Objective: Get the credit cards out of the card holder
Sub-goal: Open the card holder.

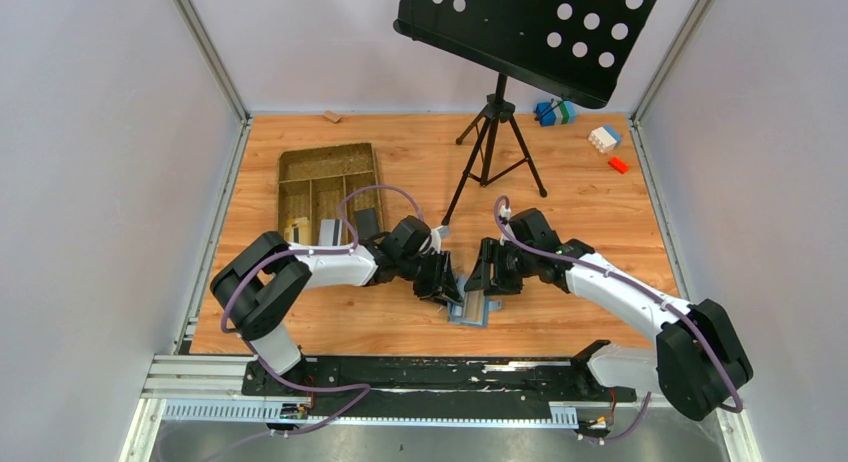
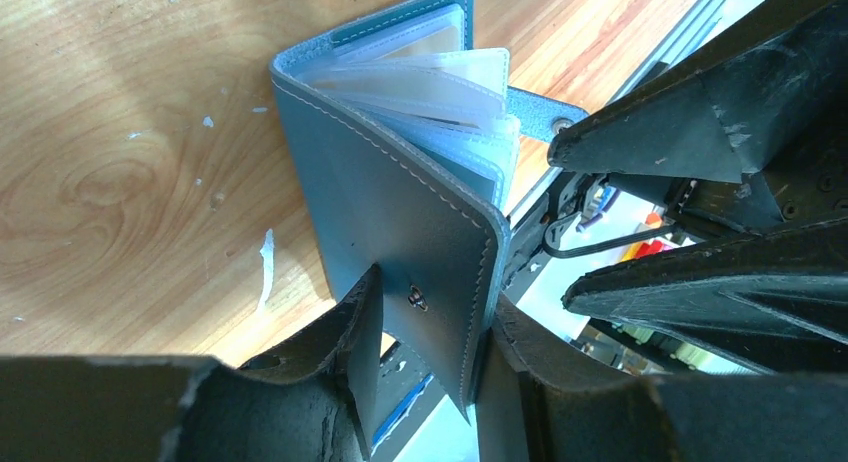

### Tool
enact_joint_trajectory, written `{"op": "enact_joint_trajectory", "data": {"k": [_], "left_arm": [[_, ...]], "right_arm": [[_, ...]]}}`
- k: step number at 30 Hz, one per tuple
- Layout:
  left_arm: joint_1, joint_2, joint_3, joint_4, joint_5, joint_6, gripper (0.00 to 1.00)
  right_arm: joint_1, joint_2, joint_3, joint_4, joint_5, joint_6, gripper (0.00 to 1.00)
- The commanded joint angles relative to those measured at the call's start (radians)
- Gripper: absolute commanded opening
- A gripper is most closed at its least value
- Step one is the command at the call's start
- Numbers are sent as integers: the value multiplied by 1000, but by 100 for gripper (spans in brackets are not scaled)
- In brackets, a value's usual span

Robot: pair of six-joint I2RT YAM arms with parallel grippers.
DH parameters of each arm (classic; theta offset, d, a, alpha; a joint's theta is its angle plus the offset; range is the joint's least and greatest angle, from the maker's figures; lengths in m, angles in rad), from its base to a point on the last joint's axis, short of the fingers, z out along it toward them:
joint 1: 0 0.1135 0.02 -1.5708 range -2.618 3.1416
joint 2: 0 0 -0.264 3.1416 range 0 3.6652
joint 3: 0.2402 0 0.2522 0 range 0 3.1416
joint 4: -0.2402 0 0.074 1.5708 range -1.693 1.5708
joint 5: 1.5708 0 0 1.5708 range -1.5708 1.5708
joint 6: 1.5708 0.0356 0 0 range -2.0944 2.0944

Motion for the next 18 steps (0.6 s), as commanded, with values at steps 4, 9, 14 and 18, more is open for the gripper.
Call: {"op": "enact_joint_trajectory", "data": {"k": [4, 9, 14, 18], "left_arm": [[-4, -35, -65, 16, -60, -27, 41], [-4, -45, -95, 35, -50, -37, 41], [-3, -50, -109, 63, -36, -49, 43], [-3, -51, -111, 76, -29, -57, 45]], "right_arm": [[5, 24, -18, 12, -14, 0, 50], [5, 49, -37, 57, -41, 11, 49], [6, 90, -27, 86, -67, 14, 56], [8, 109, -16, 94, -69, 17, 56]]}}
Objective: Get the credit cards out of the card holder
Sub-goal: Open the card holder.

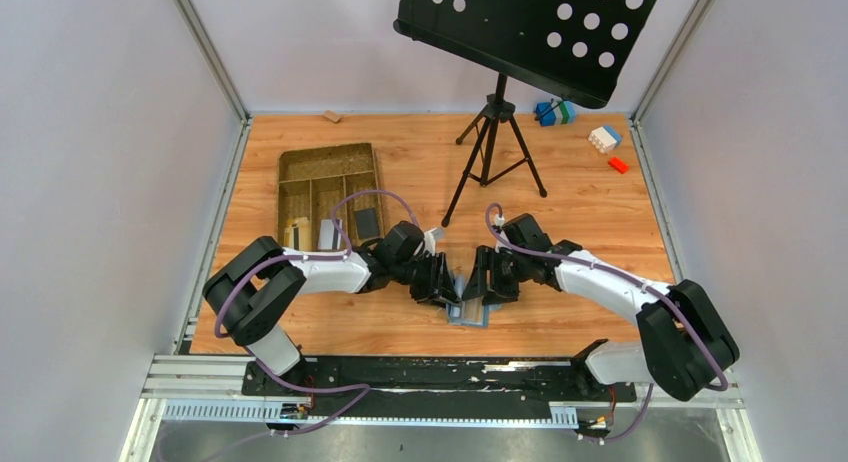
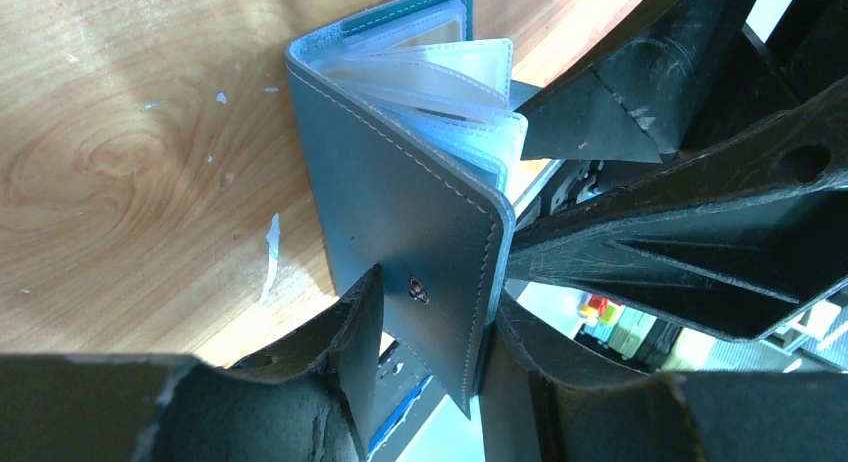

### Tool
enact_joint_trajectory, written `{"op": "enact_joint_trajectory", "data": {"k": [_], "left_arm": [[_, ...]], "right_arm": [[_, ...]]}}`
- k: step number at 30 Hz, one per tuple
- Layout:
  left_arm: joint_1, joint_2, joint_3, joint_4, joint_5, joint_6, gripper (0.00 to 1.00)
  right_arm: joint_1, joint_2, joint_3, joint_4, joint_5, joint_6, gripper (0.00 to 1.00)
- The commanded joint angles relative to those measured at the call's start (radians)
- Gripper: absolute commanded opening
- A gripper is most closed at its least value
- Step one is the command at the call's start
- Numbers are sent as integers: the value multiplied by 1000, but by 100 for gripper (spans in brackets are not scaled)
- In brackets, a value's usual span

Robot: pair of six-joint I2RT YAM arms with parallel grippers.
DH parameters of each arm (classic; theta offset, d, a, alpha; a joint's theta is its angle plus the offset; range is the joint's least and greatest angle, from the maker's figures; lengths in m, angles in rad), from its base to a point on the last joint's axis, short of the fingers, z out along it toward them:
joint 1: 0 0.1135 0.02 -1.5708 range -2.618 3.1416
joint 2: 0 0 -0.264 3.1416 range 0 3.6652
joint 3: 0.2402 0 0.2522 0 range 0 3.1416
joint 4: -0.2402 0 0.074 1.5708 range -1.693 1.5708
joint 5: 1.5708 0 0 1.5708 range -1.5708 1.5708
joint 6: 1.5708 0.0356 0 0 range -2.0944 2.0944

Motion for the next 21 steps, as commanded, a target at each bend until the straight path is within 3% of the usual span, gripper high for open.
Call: {"op": "enact_joint_trajectory", "data": {"k": [1, 10, 15, 21], "left_arm": [[-3, -7, -27, -24, -14, 0, 45], [-3, -12, -27, -24, 0, -1, 55], [-2, -16, -33, -24, 5, 3, 62], [8, -11, -45, 2, 22, -9, 58]], "right_arm": [[5, 17, 21, 54, -23, 14, 56], [5, 53, 39, 55, -17, 15, 51], [5, 56, 50, 69, -27, 19, 58], [8, 56, 55, 76, -35, 22, 63]]}}
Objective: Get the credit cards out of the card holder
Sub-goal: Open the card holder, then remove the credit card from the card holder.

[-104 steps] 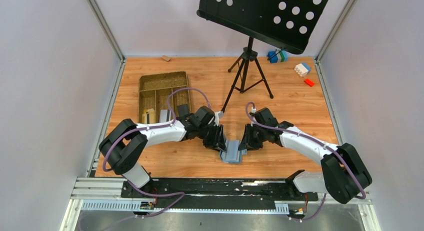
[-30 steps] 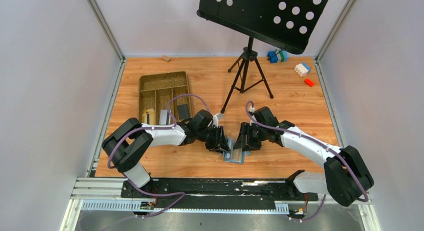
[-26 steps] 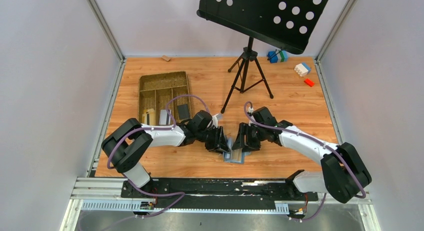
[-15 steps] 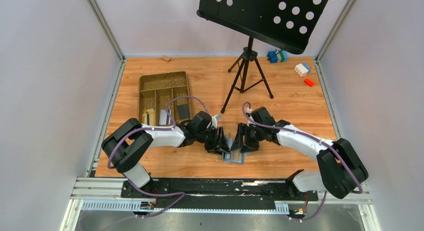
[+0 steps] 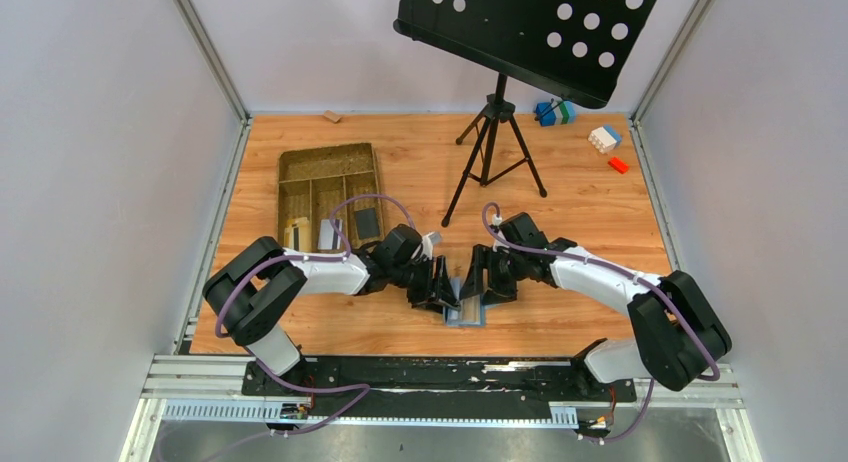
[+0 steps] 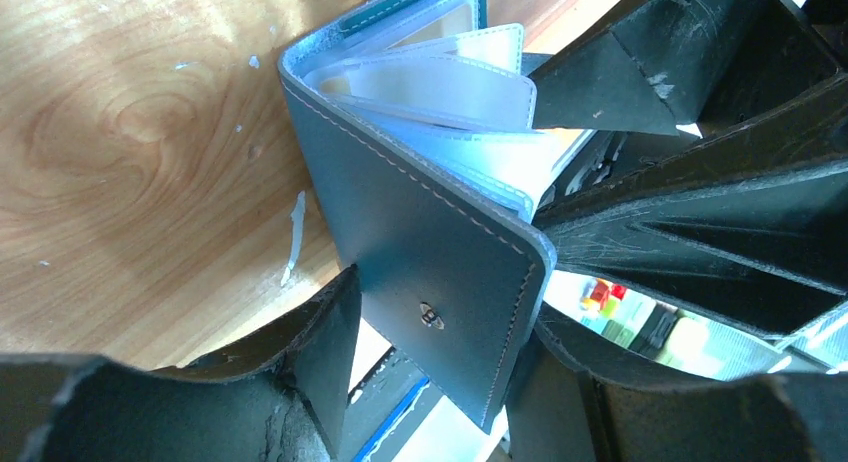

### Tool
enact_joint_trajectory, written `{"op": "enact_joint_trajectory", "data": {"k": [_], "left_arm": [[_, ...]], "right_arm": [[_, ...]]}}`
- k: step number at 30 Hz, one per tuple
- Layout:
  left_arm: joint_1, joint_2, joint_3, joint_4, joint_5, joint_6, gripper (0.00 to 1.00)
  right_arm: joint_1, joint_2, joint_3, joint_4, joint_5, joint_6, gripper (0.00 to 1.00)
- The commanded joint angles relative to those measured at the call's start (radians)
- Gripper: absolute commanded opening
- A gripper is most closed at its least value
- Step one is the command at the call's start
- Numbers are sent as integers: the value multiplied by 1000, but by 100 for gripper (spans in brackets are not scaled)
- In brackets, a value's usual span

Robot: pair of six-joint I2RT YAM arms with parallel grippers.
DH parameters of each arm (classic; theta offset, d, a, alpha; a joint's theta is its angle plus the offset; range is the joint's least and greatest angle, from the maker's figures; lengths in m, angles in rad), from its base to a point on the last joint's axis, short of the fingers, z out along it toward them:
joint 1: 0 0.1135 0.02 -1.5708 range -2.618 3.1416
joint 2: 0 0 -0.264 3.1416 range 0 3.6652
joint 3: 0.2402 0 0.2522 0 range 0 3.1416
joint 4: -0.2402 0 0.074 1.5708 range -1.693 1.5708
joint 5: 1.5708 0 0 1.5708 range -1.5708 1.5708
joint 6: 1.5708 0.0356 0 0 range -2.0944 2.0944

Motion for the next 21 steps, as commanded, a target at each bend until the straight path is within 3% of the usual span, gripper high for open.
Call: {"op": "enact_joint_trajectory", "data": {"k": [1, 5, 21], "left_arm": [[7, -10, -22, 24, 22, -12, 60], [8, -10, -28, 56, 40, -25, 70], [41, -66, -83, 116, 57, -47, 73]], "right_arm": [[8, 0, 42, 53, -26, 14, 64], [12, 0, 44, 59, -30, 14, 69], [32, 23, 62, 46, -5, 16, 69]]}}
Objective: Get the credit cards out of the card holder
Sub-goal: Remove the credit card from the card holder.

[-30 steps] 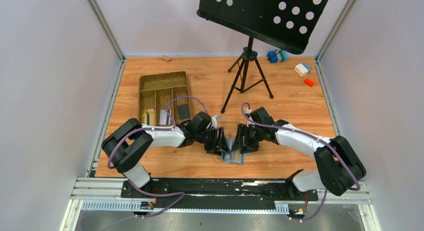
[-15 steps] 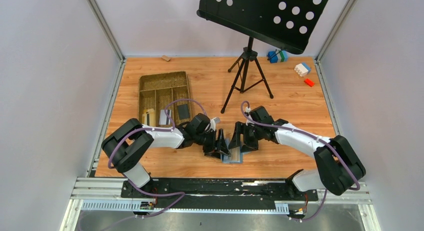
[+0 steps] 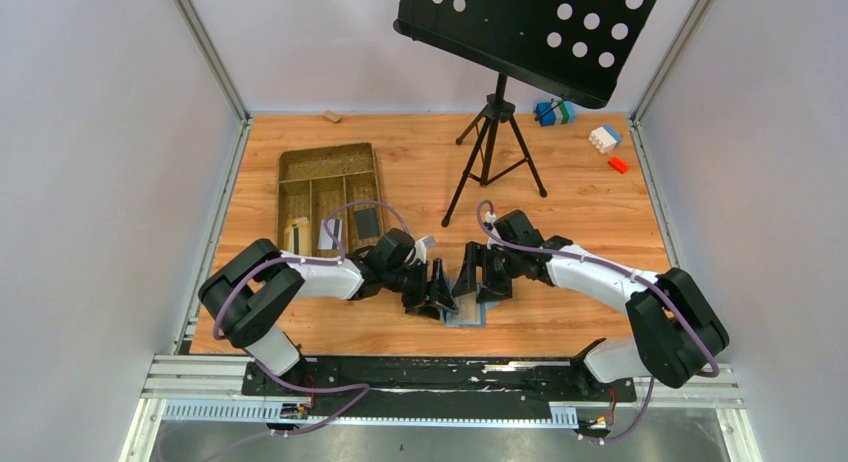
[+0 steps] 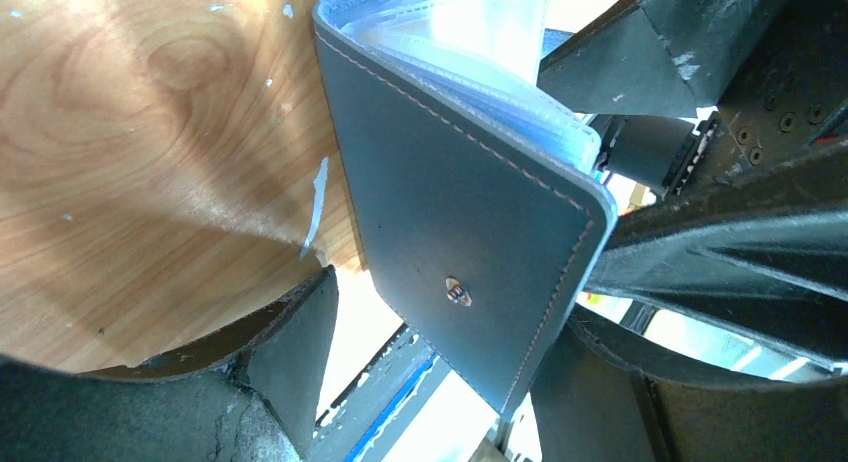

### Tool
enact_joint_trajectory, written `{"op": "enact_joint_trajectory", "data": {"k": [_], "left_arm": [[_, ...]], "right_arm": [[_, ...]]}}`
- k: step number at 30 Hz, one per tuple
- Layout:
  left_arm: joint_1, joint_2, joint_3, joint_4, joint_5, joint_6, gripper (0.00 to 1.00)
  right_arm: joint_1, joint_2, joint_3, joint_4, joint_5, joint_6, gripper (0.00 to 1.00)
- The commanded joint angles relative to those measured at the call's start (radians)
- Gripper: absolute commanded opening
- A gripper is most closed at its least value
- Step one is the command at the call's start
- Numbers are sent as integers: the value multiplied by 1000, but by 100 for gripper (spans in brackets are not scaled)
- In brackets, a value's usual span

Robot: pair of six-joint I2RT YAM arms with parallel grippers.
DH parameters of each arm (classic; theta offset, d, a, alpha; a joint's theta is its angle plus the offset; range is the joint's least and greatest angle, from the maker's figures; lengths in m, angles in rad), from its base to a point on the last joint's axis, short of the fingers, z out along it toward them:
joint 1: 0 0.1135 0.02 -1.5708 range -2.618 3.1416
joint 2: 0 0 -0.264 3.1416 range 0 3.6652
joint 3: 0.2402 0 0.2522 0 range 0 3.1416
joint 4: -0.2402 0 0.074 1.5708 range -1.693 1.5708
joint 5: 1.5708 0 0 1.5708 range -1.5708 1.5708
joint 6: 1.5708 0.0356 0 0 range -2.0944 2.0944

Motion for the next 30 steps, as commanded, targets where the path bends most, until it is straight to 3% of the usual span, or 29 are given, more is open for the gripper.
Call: {"op": "enact_joint_trajectory", "data": {"k": [1, 12, 15, 24, 27, 30], "left_arm": [[19, -59, -28, 66, 19, -21, 74], [38, -98, -58, 93, 24, -32, 79], [41, -97, -58, 76, 16, -27, 74], [62, -98, -92, 90, 15, -38, 44], [71, -107, -106, 103, 21, -44, 45], [74, -122, -112, 117, 26, -48, 52]], "right_arm": [[5, 7, 33, 22, 12, 9, 69], [18, 19, 48, 6, 27, 0, 69], [22, 22, 55, 2, 30, -4, 69], [23, 19, 61, -22, 60, -7, 71], [23, 16, 58, -27, 67, -7, 71], [24, 19, 55, -27, 69, -9, 71]]}}
